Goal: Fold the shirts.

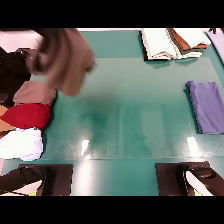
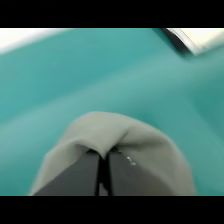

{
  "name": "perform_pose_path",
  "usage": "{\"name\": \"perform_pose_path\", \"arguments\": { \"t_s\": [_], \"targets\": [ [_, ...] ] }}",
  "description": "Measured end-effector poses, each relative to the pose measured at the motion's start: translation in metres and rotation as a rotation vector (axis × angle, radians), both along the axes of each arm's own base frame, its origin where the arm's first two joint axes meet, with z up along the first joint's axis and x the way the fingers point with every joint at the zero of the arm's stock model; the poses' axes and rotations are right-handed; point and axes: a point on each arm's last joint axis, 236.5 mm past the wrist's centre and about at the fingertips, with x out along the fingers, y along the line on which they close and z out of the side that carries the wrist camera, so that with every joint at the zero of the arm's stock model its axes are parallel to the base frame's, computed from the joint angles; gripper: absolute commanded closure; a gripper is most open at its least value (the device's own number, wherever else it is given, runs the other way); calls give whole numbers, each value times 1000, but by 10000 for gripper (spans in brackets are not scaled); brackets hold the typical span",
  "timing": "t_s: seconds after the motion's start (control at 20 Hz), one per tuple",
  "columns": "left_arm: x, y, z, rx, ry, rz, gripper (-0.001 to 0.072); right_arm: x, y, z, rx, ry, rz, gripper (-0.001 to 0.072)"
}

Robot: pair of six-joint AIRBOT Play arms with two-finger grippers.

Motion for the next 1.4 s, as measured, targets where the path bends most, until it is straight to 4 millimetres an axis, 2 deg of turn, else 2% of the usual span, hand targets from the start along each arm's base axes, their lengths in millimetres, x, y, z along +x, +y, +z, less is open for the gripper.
{"name": "perform_pose_path", "arguments": {
  "t_s": [0.05, 0.15, 0.25, 0.35, 0.5, 0.6, 0.7, 0.85, 1.0, 1.15, 1.35, 1.4],
  "targets": [
    [-5, -25, -23, 27, 47, -59, 88, -1, 0, 3, 1, -8, 0, 693],
    [-14, -60, -62, 67, 127, -139, 97, -3, 0, 7, 1, -15, 1, 693],
    [-10, -72, -88, 99, 168, -157, 97, -4, 1, 7, -2, -13, 4, 693],
    [4, -59, -101, 95, 200, -108, 96, -6, 2, 5, -6, -5, 10, 693],
    [33, -11, -136, 57, 321, 46, 96, -7, 3, 2, -13, 11, 18, 693],
    [38, 12, -176, 5, 450, 109, 97, -8, 3, 0, -15, 16, 21, 693],
    [32, 16, -224, -64, 586, 127, 96, -8, 4, -1, -17, 20, 23, 694],
    [18, 0, -288, -192, 733, 126, 97, -8, 4, -2, -19, 24, 24, 694],
    [14, -22, -332, -303, 815, 139, 97, -4, 4, -6, -20, 37, 26, 694],
    [12, -42, -365, -365, 877, 156, 97, 2, 6, -18, -30, 79, 36, 694],
    [23, -62, -389, -449, 888, 194, 108, 13, 9, -40, -48, 156, 54, 693],
    [26, -64, -393, -464, 884, 205, 296, 15, 10, -45, -51, 174, 58, 693]
  ]
}}
